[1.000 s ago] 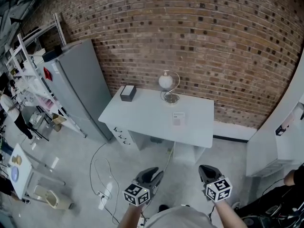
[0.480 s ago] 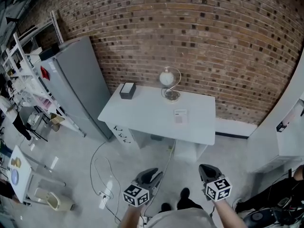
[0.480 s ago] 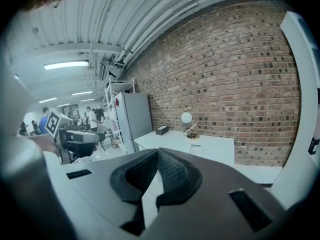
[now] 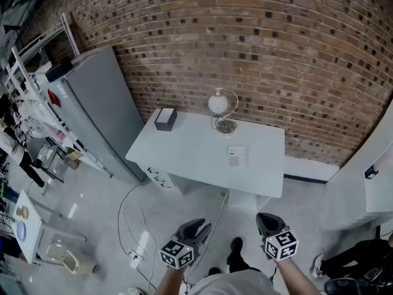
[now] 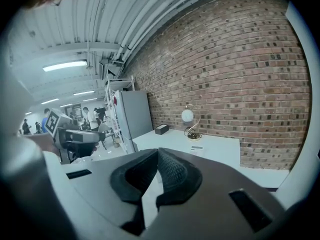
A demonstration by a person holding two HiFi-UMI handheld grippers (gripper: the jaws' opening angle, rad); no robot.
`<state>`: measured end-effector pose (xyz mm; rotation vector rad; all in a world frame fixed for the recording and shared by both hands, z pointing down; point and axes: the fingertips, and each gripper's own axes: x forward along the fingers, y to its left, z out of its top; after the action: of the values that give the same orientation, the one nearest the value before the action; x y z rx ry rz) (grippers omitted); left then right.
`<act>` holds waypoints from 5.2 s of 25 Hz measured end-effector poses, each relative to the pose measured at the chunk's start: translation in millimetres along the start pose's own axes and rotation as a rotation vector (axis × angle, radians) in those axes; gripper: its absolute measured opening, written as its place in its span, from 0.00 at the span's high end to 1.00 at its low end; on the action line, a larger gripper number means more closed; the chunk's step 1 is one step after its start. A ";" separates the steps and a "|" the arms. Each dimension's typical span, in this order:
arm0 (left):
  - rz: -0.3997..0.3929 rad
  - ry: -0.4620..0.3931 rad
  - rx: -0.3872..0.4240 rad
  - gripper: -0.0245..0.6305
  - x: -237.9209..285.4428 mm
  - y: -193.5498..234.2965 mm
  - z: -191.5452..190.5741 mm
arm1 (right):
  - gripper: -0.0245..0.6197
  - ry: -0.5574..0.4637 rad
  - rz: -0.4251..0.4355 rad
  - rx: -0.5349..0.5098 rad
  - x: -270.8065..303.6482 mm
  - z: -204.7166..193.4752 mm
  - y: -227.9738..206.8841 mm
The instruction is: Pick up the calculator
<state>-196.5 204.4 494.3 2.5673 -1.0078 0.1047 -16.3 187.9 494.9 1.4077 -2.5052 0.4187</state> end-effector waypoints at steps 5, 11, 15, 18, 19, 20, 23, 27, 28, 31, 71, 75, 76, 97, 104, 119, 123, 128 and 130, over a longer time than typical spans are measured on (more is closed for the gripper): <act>0.005 0.008 0.001 0.76 50.4 24.3 17.3 | 0.94 0.014 0.019 0.005 40.7 13.7 -41.7; 0.022 0.022 0.000 0.76 110.7 52.6 28.5 | 0.94 0.027 0.041 0.011 86.6 25.8 -95.2; 0.043 0.034 0.007 0.76 139.8 64.6 38.7 | 0.94 0.028 0.056 0.008 107.9 36.2 -125.9; 0.057 0.044 0.010 0.76 158.2 68.2 46.1 | 0.94 0.037 0.063 0.028 119.0 38.5 -150.3; 0.060 0.046 0.011 0.76 163.9 69.9 48.1 | 0.94 0.038 0.065 0.035 122.8 38.9 -157.0; 0.063 0.048 0.011 0.76 169.7 72.1 49.7 | 0.94 0.038 0.068 0.039 126.8 39.3 -162.8; 0.069 0.055 0.012 0.76 185.5 79.4 51.0 | 0.94 0.036 0.076 0.046 137.6 39.4 -175.0; 0.066 0.069 0.014 0.75 202.5 90.9 54.5 | 0.94 0.046 0.088 0.045 150.2 39.9 -184.5; 0.063 0.073 0.013 0.75 206.4 94.4 55.9 | 0.94 0.051 0.087 0.045 153.4 39.9 -186.9; 0.050 0.084 0.017 0.75 217.8 108.8 59.1 | 0.94 0.065 0.075 0.049 165.7 40.4 -195.3; -0.346 0.427 0.151 0.71 496.3 340.2 3.2 | 0.94 0.266 -0.128 0.154 386.4 -6.0 -307.4; -0.369 0.488 0.176 0.70 526.2 354.3 -23.3 | 0.94 0.286 -0.136 0.155 398.8 -19.5 -316.4; -0.377 0.504 0.188 0.69 534.4 357.1 -29.7 | 0.94 0.287 -0.139 0.158 402.3 -21.0 -319.6; -0.595 0.944 0.216 0.63 612.0 391.7 -166.0 | 0.94 0.342 -0.093 0.308 437.4 -78.2 -335.2; -0.669 1.054 0.051 0.65 609.9 388.2 -187.2 | 0.94 0.347 -0.104 0.338 437.2 -84.5 -333.1; -0.701 1.021 -0.199 0.79 588.1 370.7 -178.9 | 0.94 0.339 -0.162 0.317 423.1 -75.9 -334.9; -0.636 0.963 -0.271 0.80 581.4 372.7 -171.7 | 0.94 0.341 -0.157 0.304 419.1 -71.4 -328.5; -0.570 0.906 -0.332 0.81 572.8 375.5 -163.8 | 0.94 0.333 -0.159 0.277 414.7 -63.0 -322.1; -0.552 0.878 -0.354 0.81 568.6 375.5 -158.7 | 0.94 0.334 -0.152 0.268 412.9 -60.5 -318.0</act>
<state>-16.1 -352.6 877.2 2.0200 0.0156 0.7410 50.7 -274.4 733.7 1.4662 -2.1184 0.9035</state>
